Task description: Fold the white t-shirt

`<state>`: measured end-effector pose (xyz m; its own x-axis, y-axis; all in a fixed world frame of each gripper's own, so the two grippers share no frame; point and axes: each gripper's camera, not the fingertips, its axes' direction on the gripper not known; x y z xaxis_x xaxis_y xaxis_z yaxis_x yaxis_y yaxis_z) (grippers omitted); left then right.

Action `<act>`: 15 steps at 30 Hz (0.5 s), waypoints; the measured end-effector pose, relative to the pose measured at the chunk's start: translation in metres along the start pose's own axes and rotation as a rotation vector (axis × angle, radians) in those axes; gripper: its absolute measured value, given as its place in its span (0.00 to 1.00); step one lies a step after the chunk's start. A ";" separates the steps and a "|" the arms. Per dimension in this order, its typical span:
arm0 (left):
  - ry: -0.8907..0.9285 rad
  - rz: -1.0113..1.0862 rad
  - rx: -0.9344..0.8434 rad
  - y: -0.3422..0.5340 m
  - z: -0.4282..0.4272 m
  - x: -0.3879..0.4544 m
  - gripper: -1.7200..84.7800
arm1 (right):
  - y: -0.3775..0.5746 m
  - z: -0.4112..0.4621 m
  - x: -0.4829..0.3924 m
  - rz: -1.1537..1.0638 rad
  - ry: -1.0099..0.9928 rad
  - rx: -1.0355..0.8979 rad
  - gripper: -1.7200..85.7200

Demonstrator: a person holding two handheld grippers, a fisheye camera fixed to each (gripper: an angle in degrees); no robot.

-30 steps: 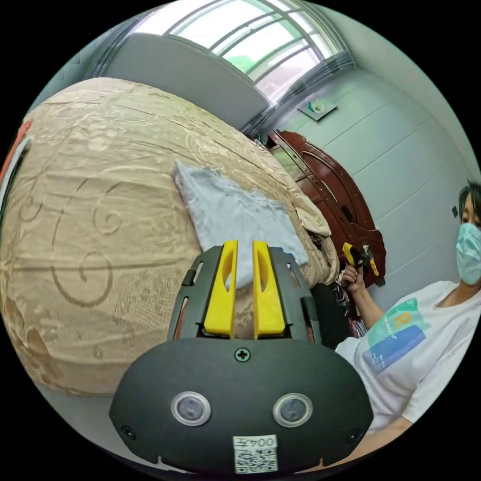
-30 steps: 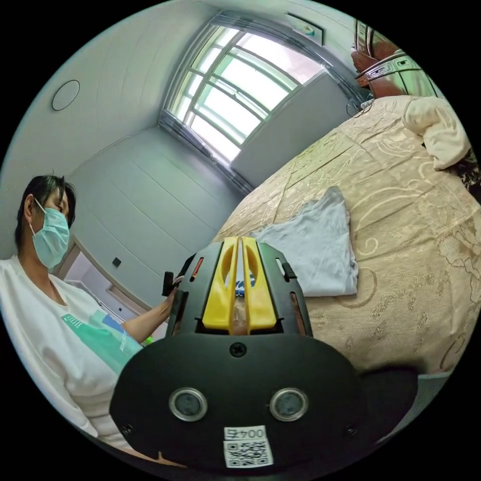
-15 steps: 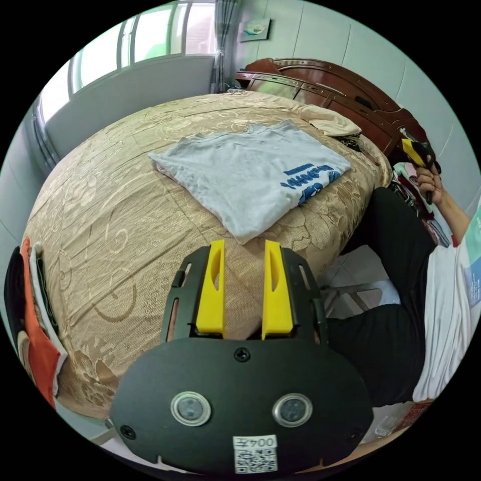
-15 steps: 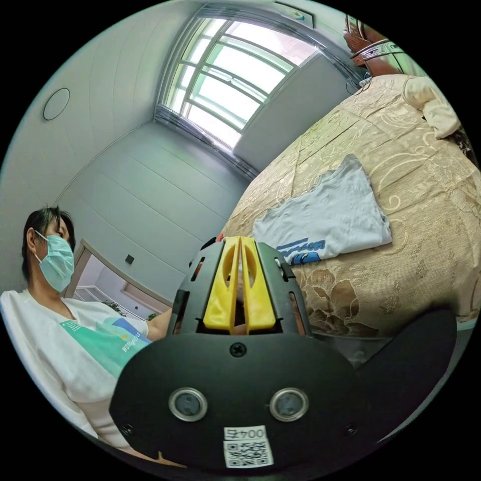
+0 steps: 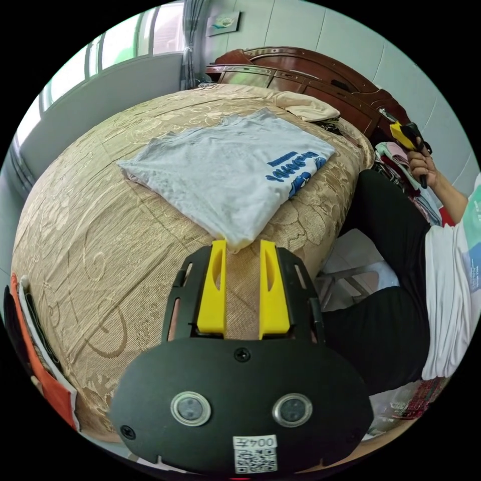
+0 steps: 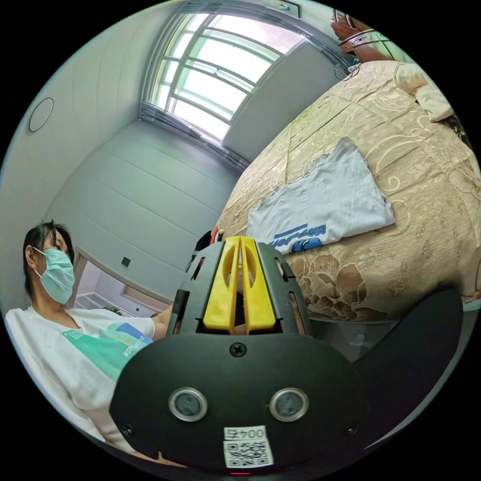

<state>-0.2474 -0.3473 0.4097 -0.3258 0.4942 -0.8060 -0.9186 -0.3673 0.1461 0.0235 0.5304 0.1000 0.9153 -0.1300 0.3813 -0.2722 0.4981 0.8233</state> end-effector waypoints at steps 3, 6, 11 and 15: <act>0.028 -0.006 -0.004 0.012 0.001 -0.007 0.11 | 0.005 -0.004 0.002 0.017 0.009 -0.003 0.01; 0.013 0.002 0.001 0.018 0.000 -0.008 0.10 | 0.010 -0.007 0.006 0.037 0.008 -0.001 0.01; -0.012 0.027 0.003 0.023 0.008 -0.008 0.07 | 0.023 -0.006 0.012 0.062 0.004 -0.004 0.01; -0.004 0.028 -0.017 0.040 0.018 -0.014 0.05 | 0.032 -0.006 0.016 0.070 0.014 -0.004 0.01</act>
<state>-0.2833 -0.3552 0.4372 -0.3519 0.4866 -0.7996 -0.9052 -0.3945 0.1583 0.0315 0.5491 0.1298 0.8983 -0.0825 0.4316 -0.3343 0.5091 0.7931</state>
